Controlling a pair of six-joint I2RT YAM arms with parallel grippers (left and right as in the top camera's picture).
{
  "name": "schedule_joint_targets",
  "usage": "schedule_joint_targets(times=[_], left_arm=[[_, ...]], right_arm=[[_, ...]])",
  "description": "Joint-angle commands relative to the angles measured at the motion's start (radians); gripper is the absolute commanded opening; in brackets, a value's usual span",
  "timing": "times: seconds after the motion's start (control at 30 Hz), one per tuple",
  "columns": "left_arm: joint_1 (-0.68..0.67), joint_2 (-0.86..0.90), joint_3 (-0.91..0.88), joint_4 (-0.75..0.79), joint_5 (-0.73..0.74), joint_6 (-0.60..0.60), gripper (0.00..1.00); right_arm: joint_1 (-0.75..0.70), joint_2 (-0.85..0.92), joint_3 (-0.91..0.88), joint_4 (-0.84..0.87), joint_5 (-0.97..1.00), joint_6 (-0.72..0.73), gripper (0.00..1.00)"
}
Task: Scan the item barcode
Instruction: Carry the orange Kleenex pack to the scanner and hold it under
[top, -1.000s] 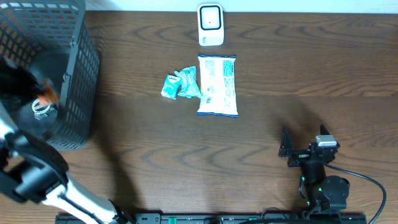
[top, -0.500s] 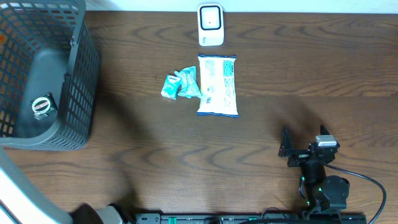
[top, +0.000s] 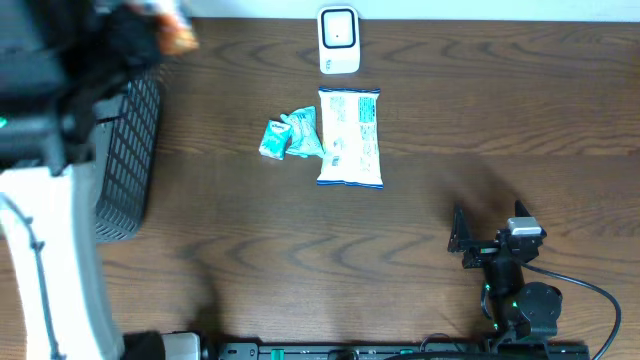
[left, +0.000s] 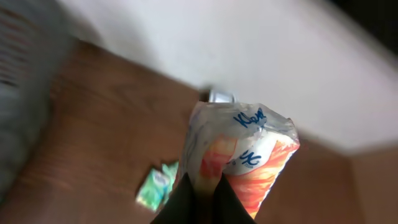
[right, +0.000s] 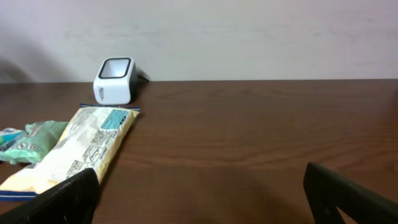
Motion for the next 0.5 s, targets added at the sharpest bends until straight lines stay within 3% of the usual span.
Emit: schedule_joint_targets(times=[0.0, 0.27, 0.47], left_arm=[[-0.081, 0.076, 0.0, -0.029, -0.018, 0.155, 0.08], [-0.198, 0.275, 0.0, -0.13, -0.27, 0.154, 0.08], [-0.226, 0.417, 0.0, -0.191, -0.304, 0.122, 0.07]], right_arm=[[-0.016, -0.005, -0.001, -0.004, 0.004, 0.004, 0.99], [-0.016, -0.005, -0.001, -0.004, 0.004, 0.004, 0.99], [-0.016, -0.005, -0.001, -0.004, 0.004, 0.003, 0.99]])
